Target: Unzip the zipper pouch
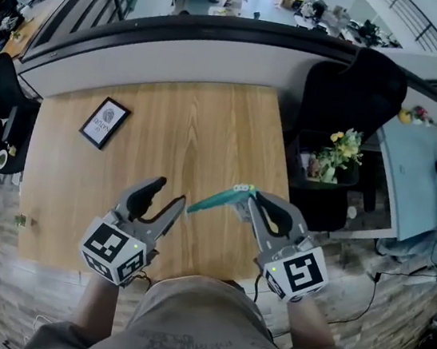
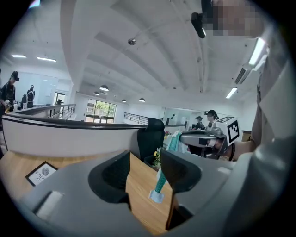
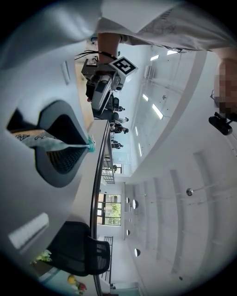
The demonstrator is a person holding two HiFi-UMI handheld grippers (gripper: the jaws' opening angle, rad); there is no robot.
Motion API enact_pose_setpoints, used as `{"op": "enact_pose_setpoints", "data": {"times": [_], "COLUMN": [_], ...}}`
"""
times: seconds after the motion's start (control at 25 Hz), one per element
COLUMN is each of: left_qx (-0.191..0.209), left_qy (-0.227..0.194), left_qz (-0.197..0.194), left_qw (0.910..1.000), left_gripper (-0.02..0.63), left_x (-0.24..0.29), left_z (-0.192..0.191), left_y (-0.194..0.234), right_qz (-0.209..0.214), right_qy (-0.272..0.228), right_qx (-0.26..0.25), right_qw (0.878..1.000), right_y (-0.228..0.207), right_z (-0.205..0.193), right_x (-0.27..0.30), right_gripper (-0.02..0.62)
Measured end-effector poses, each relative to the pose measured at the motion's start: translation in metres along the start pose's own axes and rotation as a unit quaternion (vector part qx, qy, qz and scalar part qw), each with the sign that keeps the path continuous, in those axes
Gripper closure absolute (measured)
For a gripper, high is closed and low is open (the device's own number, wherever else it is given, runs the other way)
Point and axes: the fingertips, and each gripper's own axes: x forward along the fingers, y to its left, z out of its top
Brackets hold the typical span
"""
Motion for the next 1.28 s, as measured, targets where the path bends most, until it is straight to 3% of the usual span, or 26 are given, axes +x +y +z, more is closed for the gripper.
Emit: {"op": "enact_pose_setpoints", "data": {"times": [0.16, 0.36, 0.48, 0.6, 0.76, 0.84, 0.96, 1.16, 1.28], "left_qx": [0.027, 0.066, 0.082, 0.102, 0.094, 0.101, 0.123, 0.1, 0.106], "left_qy": [-0.007, -0.019, -0.004, 0.024, 0.031, 0.037, 0.041, 0.039, 0.045], "left_qz": [-0.065, -0.146, -0.177, -0.193, -0.208, -0.212, -0.22, -0.219, -0.215], "left_qw": [0.9975, 0.9868, 0.9808, 0.9755, 0.9731, 0.9713, 0.9668, 0.9697, 0.9699], "left_gripper": [0.402, 0.396, 0.403, 0.426, 0.453, 0.506, 0.506, 0.557, 0.564], "left_x": [0.006, 0.013, 0.015, 0.016, 0.016, 0.015, 0.015, 0.012, 0.014], "left_z": [0.01, 0.03, 0.035, 0.031, 0.026, 0.022, 0.014, 0.011, 0.007], "left_y": [-0.028, -0.061, -0.077, -0.093, -0.102, -0.105, -0.108, -0.106, -0.104], "right_qz": [0.022, 0.061, 0.092, 0.109, 0.12, 0.127, 0.13, 0.137, 0.132], "right_qy": [0.007, -0.006, -0.009, -0.007, 0.001, 0.001, 0.003, 0.005, 0.013], "right_qx": [-0.014, -0.032, -0.043, -0.048, -0.056, -0.051, -0.051, -0.052, -0.045], "right_qw": [1.0, 0.998, 0.995, 0.993, 0.991, 0.991, 0.99, 0.989, 0.99], "right_y": [0.009, 0.026, 0.039, 0.049, 0.056, 0.059, 0.058, 0.059, 0.058], "right_z": [0.003, 0.011, 0.013, 0.011, 0.007, 0.006, 0.003, -0.005, -0.009], "right_x": [-0.003, -0.007, -0.009, -0.012, -0.012, -0.013, -0.013, -0.013, -0.012], "right_gripper": [0.569, 0.569, 0.569, 0.569, 0.569, 0.569, 0.569, 0.569, 0.569]}}
